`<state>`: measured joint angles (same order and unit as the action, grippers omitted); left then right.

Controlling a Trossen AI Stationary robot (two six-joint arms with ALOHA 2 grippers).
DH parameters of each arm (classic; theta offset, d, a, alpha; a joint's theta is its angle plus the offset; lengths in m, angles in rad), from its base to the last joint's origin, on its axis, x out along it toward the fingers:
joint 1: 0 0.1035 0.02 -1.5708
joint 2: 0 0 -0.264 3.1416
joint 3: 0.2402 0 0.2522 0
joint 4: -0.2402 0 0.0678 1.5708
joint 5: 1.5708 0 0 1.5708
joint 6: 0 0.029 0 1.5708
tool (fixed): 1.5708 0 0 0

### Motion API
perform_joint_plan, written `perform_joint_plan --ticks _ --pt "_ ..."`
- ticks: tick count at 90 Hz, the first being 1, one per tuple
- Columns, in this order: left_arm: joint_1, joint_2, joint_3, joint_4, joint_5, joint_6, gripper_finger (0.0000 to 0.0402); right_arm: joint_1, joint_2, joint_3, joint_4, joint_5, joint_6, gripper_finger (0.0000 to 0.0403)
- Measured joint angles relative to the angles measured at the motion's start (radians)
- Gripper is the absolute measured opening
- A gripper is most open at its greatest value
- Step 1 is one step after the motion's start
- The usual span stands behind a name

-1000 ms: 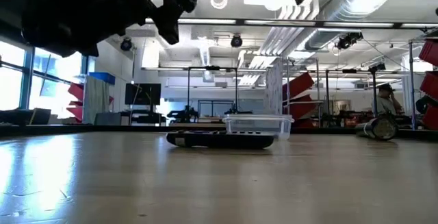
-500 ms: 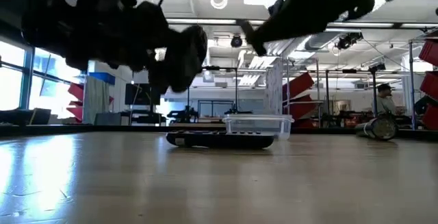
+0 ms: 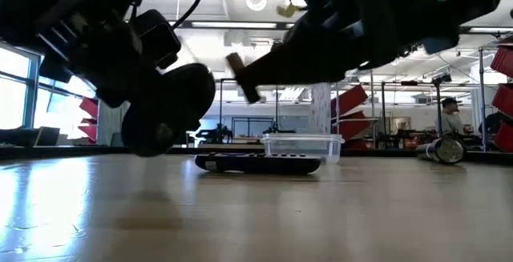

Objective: Insert battery
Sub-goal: Insert the black battery into the computer mouse

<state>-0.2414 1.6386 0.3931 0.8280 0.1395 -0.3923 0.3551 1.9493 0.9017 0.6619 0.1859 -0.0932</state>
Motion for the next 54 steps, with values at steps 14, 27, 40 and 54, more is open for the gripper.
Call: perform_joint_plan --ticks 14,27,40,54 --pt "-0.018 0.0 0.0 -0.006 0.001 0.0 0.0252 0.01 0.1 0.117 -0.064 -0.005 -0.018 0.0002" --pt "-0.04 0.0 0.0 -0.027 0.006 0.0 0.0252 0.012 0.125 0.191 -0.122 0.011 -0.042 0.0002" --pt "-0.062 0.0 0.0 -0.046 0.024 0.0 0.0252 0.012 0.126 0.219 -0.137 0.011 -0.071 0.0002" --pt "-0.076 -0.001 -0.001 -0.051 0.021 0.002 0.0253 -0.008 0.126 0.229 -0.143 -0.011 -0.087 0.0002"
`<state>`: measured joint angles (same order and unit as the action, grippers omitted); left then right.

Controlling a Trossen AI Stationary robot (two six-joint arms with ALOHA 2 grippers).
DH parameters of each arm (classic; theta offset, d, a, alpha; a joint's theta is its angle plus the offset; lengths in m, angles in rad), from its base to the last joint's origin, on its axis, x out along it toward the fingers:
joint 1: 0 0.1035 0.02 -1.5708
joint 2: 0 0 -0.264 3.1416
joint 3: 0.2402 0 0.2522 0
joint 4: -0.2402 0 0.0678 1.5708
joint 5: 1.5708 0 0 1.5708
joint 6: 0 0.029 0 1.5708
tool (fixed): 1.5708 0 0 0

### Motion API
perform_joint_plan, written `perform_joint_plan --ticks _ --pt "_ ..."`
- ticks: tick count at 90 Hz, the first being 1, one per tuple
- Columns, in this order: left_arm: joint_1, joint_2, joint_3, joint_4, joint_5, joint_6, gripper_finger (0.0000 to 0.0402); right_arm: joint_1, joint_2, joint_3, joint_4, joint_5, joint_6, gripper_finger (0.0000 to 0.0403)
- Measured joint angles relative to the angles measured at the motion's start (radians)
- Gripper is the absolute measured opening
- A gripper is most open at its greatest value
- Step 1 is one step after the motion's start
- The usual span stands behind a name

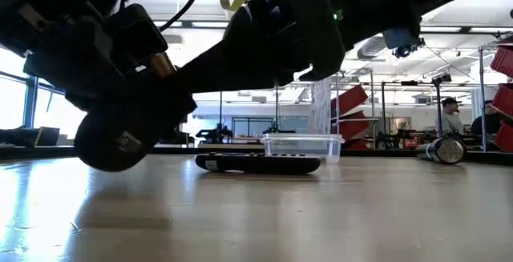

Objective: Insert battery
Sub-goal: Insert the black battery into the computer mouse

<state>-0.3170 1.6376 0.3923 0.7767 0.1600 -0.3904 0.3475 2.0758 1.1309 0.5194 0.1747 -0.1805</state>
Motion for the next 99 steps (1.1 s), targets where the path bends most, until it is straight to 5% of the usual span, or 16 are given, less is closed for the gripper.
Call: perform_joint_plan --ticks 53,99 --pt "-0.003 0.0 0.0 -0.01 -0.063 0.059 0.0277 -0.057 0.0 0.002 0.026 -0.026 0.026 0.0002" --pt "-0.007 0.0 0.002 -0.188 -0.088 0.067 0.0277 -0.06 0.014 0.003 0.039 -0.038 0.095 0.0002"
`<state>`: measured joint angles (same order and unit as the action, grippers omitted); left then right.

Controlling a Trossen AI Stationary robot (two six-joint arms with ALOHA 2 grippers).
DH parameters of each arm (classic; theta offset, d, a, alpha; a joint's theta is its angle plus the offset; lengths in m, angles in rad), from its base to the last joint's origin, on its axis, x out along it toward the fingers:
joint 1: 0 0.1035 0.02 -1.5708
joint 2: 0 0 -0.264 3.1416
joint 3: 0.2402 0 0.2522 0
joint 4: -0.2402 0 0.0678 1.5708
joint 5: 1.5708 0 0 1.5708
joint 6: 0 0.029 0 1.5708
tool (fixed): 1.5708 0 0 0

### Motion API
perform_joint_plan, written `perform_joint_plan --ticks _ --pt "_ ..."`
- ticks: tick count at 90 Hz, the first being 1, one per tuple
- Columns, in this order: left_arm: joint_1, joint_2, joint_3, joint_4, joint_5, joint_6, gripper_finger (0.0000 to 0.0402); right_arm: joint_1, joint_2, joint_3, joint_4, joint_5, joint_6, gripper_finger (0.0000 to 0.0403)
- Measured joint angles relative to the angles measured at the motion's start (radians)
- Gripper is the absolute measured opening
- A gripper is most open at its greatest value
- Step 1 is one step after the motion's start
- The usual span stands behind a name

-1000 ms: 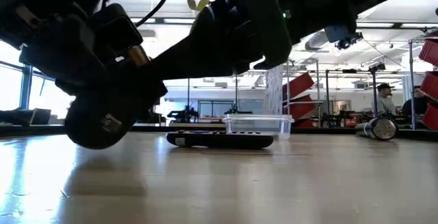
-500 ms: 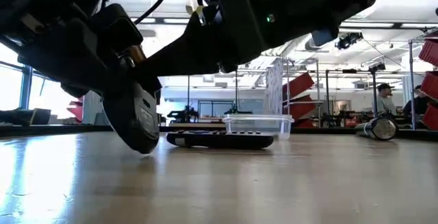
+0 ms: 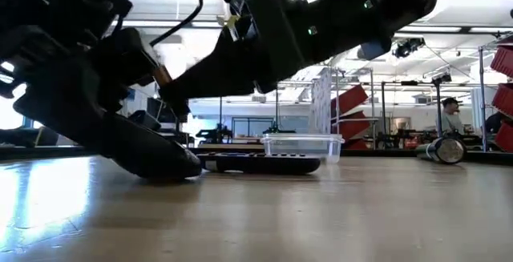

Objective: Insert battery
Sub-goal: Insert the black battery into the computer mouse

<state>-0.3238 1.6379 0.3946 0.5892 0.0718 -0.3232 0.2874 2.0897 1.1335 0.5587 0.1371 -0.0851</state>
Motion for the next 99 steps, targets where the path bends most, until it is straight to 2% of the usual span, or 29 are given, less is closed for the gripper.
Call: perform_joint_plan --ticks 14,24,36,48,58,80,99 --pt "-0.033 0.0 0.0 -0.007 -0.099 0.04 0.0278 0.0 0.0 0.0 0.064 0.004 0.113 0.0003" --pt "-0.061 0.0 -0.001 -0.017 -0.254 0.074 0.0278 0.003 0.0 0.0 0.074 0.059 0.223 0.0002" --pt "-0.096 0.0 -0.001 -0.013 -0.425 0.098 0.0278 0.016 0.0 0.0 0.073 0.172 0.363 0.0003" --pt "-0.125 0.0 -0.001 -0.01 -0.533 0.108 0.0278 0.03 0.0 0.0 0.074 0.339 0.461 0.0003" --pt "-0.139 0.0 -0.001 -0.011 -0.575 0.117 0.0278 0.029 0.0 0.0 0.072 0.389 0.548 0.0003" --pt "-0.143 0.0 -0.001 -0.017 -0.579 0.116 0.0278 0.027 0.015 -0.001 0.088 0.458 0.709 0.0002" --pt "-0.143 0.0 -0.001 -0.024 -0.579 0.118 0.0278 0.042 0.148 0.057 0.165 0.458 0.809 0.0002"
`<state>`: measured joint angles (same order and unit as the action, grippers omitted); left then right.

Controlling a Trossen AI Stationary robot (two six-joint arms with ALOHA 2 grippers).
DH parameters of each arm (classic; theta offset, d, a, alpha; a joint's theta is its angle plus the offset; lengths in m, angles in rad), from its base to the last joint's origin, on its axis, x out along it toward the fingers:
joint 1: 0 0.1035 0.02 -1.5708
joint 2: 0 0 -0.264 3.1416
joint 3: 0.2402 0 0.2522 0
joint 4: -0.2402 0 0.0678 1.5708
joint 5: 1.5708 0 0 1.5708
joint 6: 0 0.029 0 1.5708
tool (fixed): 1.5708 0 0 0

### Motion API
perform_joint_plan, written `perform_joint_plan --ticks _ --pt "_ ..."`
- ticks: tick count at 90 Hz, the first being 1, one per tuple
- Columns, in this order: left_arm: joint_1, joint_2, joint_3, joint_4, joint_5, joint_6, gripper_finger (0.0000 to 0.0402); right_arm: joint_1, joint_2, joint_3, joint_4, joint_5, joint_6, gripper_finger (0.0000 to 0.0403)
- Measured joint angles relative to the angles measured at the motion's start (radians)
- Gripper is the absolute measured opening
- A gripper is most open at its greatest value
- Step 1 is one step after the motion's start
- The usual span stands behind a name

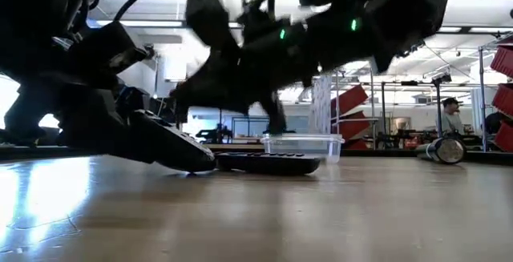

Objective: Insert battery
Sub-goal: Insert the black battery into the computer mouse

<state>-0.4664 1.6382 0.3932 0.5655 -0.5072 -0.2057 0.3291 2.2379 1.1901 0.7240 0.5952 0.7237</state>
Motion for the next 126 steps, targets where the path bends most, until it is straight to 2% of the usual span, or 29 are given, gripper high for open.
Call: perform_joint_plan --ticks 14,22,31,43,77,126 --pt "0.0 0.0 -0.001 -0.002 0.001 -0.001 0.0278 0.007 0.046 0.093 0.007 0.005 -0.031 0.0002" --pt "0.0 0.0 -0.001 -0.004 0.002 0.0 0.0278 0.006 0.06 0.135 -0.052 0.01 -0.049 0.0002" --pt "0.0 0.0 -0.001 -0.02 0.015 -0.002 0.0278 0.011 0.064 0.157 -0.125 0.078 -0.045 0.0002" --pt "-0.001 0.0 0.0 -0.045 0.025 -0.018 0.0278 0.025 0.065 0.157 -0.136 0.164 -0.043 0.0002" --pt "-0.001 0.0 0.0 -0.044 0.023 -0.019 0.0278 0.023 0.118 0.159 -0.039 0.136 -0.022 0.0002" --pt "-0.001 0.0 0.0 -0.045 0.023 -0.019 0.0278 0.022 0.121 0.161 -0.043 0.108 -0.014 0.0012"
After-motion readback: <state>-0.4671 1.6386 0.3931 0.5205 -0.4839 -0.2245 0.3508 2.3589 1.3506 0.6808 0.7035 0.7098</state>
